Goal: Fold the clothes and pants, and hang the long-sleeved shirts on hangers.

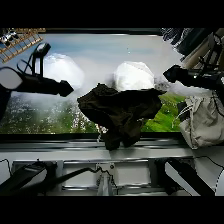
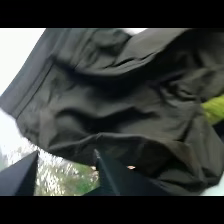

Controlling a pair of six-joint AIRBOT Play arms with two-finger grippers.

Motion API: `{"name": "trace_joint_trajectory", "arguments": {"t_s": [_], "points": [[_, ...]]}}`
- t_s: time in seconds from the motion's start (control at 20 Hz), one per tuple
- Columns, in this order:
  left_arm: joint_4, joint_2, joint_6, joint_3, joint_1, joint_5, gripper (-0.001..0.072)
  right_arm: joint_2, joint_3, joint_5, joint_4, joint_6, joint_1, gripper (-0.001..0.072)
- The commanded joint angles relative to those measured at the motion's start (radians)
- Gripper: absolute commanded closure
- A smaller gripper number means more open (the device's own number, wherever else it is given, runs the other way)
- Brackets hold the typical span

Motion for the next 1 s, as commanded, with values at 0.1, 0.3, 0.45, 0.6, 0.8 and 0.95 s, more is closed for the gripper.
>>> {"name": "trace_joint_trajectory", "arguments": {"t_s": [0.1,0.3,0.45,0.6,0.8,0.95], "points": [[0.024,-0.013,-0.111,-0.245,0.007,0.152,0.0271,0.0,-0.006,0.109,0.054,-0.005,0.011,0.0073],[0.01,-0.158,-0.086,-0.276,0.007,0.23,0.017,0.0,-0.006,0.116,0.049,-0.023,0.058,0.0073],[-0.085,-0.263,-0.012,-0.275,0.012,0.271,0.017,0.0,-0.006,0.124,0.039,-0.027,0.095,0.0073],[-0.191,-0.335,0.039,-0.275,0.012,0.328,0.017,0.0,-0.006,0.13,0.039,-0.027,0.135,0.0074],[-0.416,-0.407,0.172,-0.274,-0.001,0.415,0.0274,0.0,-0.006,0.144,0.04,-0.026,0.209,0.0078],[-0.564,-0.406,0.306,-0.274,0.004,0.425,0.0698,0.001,-0.006,0.24,0.037,-0.026,0.291,0.0344]]}}
